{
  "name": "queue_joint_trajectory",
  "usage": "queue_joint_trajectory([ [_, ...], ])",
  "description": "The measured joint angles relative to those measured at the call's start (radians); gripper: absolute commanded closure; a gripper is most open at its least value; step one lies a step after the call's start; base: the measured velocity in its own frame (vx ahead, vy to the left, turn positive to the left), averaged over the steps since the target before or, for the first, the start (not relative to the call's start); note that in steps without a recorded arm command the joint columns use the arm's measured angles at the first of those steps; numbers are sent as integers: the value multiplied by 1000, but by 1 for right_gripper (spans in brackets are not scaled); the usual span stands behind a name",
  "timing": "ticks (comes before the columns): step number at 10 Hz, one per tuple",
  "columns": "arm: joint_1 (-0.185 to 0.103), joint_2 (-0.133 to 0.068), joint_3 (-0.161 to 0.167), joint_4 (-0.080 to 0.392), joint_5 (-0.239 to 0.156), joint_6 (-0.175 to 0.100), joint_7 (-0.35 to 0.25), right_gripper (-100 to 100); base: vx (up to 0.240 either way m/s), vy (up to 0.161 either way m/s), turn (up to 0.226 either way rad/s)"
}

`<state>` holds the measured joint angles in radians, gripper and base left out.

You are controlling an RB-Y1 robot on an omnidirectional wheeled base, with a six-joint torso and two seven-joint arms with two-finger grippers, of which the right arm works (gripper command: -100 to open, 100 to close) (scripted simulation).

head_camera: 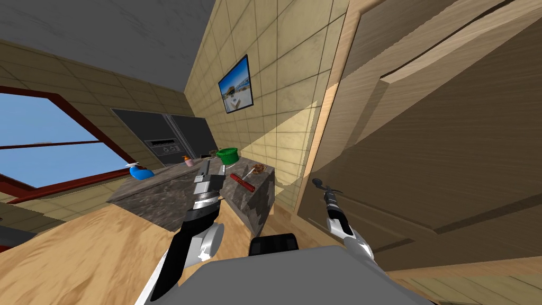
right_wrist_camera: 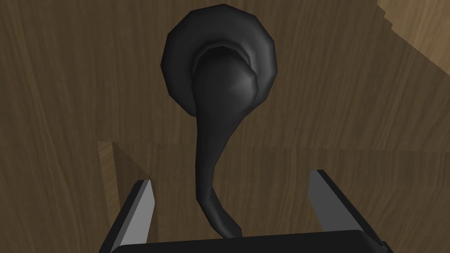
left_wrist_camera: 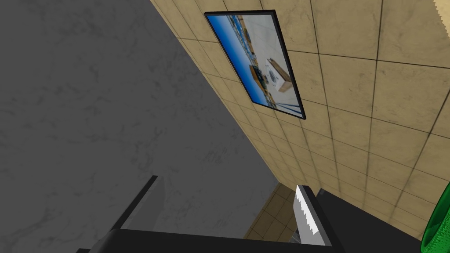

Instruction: Pull the door open

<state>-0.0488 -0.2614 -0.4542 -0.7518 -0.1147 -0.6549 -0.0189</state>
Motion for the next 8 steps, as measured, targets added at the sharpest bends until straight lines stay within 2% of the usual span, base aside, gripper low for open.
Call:
queue_joint_trajectory([
  [2, 11, -4, -2, -14, -3, 4, -8, -100, -2, 2, -7],
  [8, 10, -7, -1, -8, -3, 2, -10, -100, 0, 0, 1],
])
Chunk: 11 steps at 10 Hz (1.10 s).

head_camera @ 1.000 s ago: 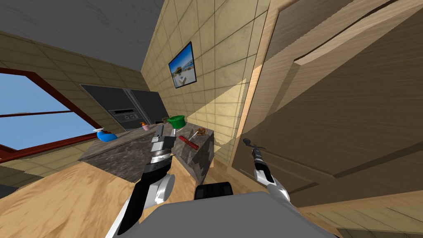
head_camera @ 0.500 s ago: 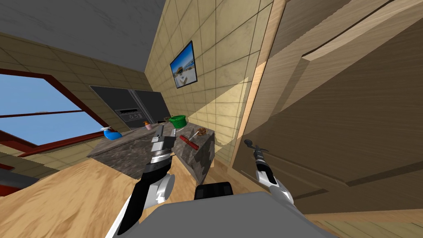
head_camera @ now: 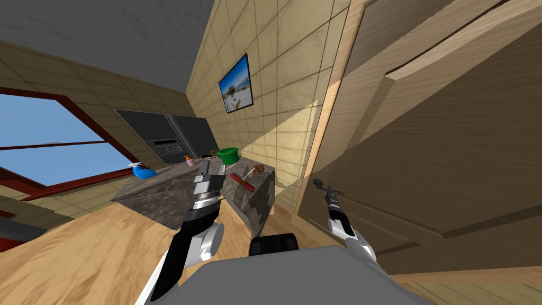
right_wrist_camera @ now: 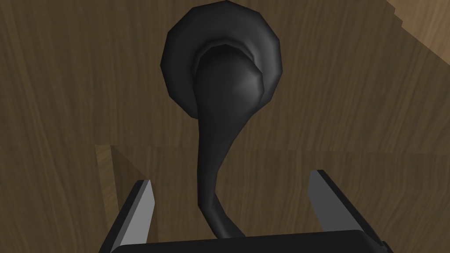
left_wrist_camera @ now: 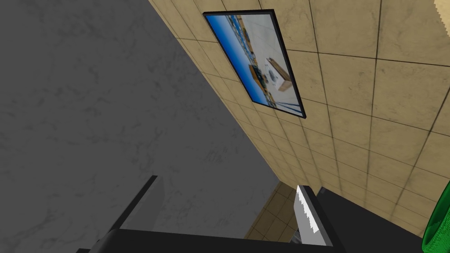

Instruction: Pull the door open

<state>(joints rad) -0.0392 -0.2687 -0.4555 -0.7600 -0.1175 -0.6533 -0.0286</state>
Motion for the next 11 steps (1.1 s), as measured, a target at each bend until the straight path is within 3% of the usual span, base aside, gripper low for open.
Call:
queue_joint_trajectory([
  [2, 15, -8, -1, -15, -2, 6, -9, -100, 20, -30, 85],
  [11, 11, -15, -3, 7, -4, -7, -15, -100, 2, -3, 9],
])
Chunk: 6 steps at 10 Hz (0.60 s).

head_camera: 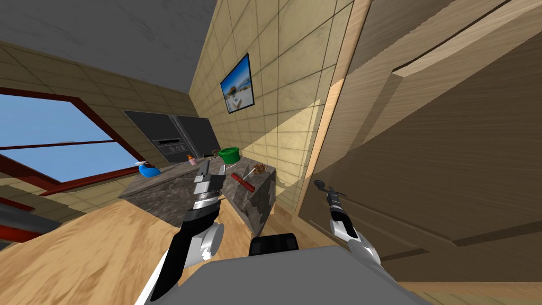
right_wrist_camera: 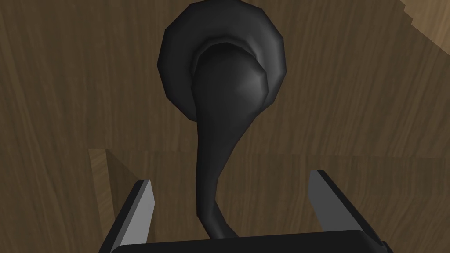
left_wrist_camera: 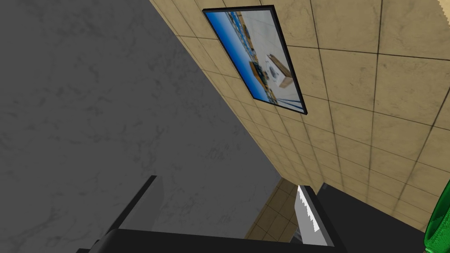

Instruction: Pull the door open

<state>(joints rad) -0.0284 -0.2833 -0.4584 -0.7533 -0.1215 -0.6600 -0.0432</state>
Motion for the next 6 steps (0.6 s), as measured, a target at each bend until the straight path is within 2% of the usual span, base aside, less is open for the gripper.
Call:
queue_joint_trajectory([
  [2, 10, -5, 0, -4, -3, -1, -6, -100, 6, -8, 24],
  [6, 9, -9, 0, 3, -3, -5, -9, -100, 1, -2, 6],
])
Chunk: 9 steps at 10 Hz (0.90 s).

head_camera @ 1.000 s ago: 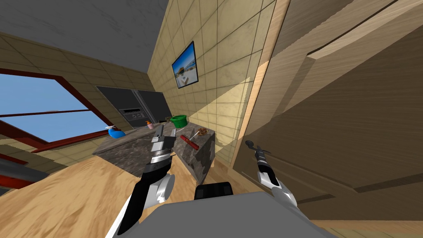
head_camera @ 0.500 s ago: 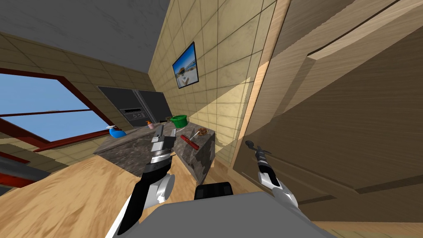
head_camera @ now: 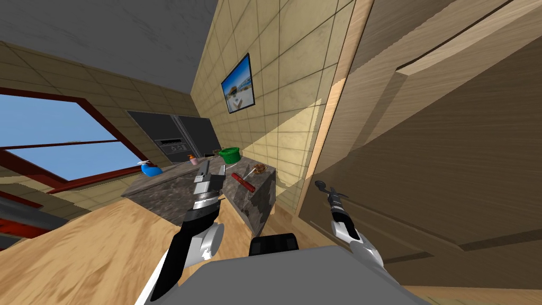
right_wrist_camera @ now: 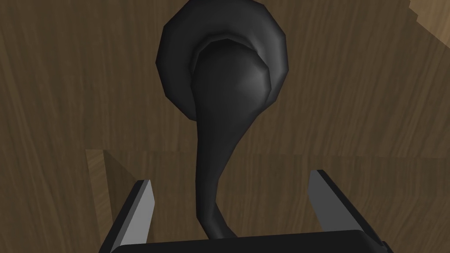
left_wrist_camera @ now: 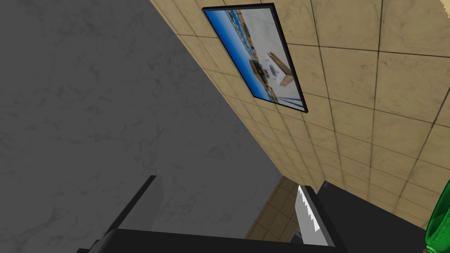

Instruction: Pull the door open

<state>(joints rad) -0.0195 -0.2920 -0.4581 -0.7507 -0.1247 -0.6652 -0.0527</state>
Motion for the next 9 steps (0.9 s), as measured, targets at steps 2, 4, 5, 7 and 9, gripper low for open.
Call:
queue_joint_trajectory([
  [2, 0, 0, 0, 0, 0, 0, 0, -100, -6, 9, -24],
  [4, 0, 0, 0, 0, 0, 0, 0, -100, 4, -6, 16],
  [5, 2, -2, 0, 0, -1, 0, -2, -100, 0, 0, 0],
  [7, 2, -5, 0, 5, -2, -3, -4, -100, 5, -7, 19],
  [9, 2, -5, 0, 5, -2, -3, -4, -100, -2, 3, -7],
])
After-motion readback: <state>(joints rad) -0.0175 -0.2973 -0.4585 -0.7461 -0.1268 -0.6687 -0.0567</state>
